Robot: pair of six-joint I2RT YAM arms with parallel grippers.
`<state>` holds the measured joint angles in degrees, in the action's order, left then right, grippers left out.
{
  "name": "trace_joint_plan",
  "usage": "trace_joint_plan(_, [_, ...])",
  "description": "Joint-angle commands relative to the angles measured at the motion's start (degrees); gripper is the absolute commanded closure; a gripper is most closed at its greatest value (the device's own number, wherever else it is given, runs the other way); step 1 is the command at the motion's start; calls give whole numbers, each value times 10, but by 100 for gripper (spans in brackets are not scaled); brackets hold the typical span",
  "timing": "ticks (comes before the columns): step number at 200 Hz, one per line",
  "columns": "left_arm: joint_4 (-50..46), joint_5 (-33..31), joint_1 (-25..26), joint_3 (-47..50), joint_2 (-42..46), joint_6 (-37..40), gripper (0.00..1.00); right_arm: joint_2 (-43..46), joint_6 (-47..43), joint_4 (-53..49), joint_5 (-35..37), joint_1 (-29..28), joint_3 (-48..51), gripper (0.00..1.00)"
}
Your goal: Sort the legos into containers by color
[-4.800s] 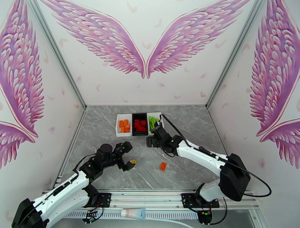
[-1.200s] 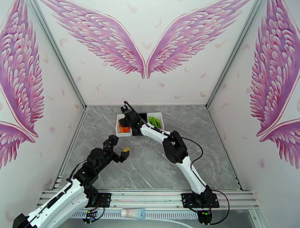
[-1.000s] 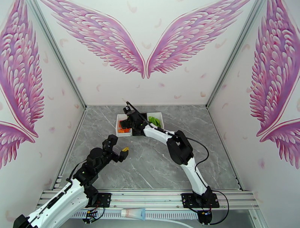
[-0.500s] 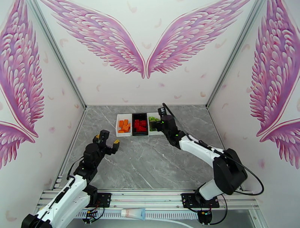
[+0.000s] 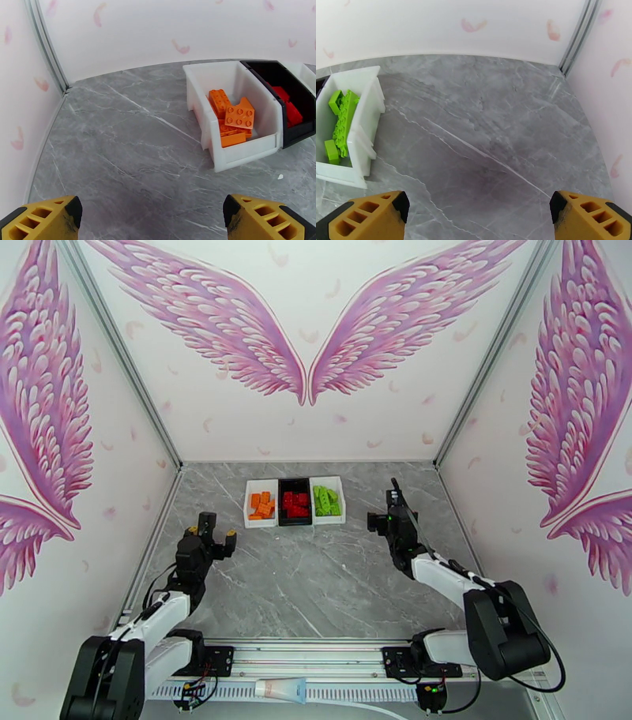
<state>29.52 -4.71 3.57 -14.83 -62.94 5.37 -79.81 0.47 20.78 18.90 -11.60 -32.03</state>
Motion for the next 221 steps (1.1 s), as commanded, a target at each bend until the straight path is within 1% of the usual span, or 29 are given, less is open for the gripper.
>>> trace_joint_plan(1, [78,-19,-12,-4,-36,-14,1,-41,-13,125,-4,17,22,0])
trace_joint_plan(11, [98,-21,-15,-10,-59,-22,1,-60,-11,158,-8,25,27,0])
trace_joint_plan(25, [128,-22,-20,-21,-92,-34,1,-83,-11,170,-24,32,24,0])
trace_joint_plan(35, [152,-25,-21,-29,-117,-44,1,-80,-10,143,-40,35,15,0])
trace_joint_plan(53, [178,-28,-21,-47,-166,-38,1,-78,-21,168,-74,36,28,0])
trace_joint_plan(75, [216,-42,-25,-56,-225,-45,1,-68,-30,262,-112,41,87,1])
trace_joint_plan(87, [245,-43,-26,-56,-250,-49,1,-79,-28,314,-137,48,113,1])
trace_joint_plan(97, [217,-42,-29,-64,-243,-52,1,-99,-33,358,-144,49,121,1])
trace_joint_plan(110, [213,-46,-32,-69,-247,-57,1,-89,-32,298,-148,49,100,1])
trace_joint_plan(120, [195,-47,-34,-75,-245,-60,1,-97,-28,317,-146,51,102,0])
trace_joint_plan(131, [200,-47,-34,-74,-246,-59,1,-91,-24,292,-150,53,94,1])
trace_joint_plan(150, [198,-46,-34,-75,-246,-59,1,-91,-17,285,-170,66,90,1])
trace_joint_plan(221, [199,-49,-32,-74,-246,-57,1,-93,-18,288,-169,67,91,1])
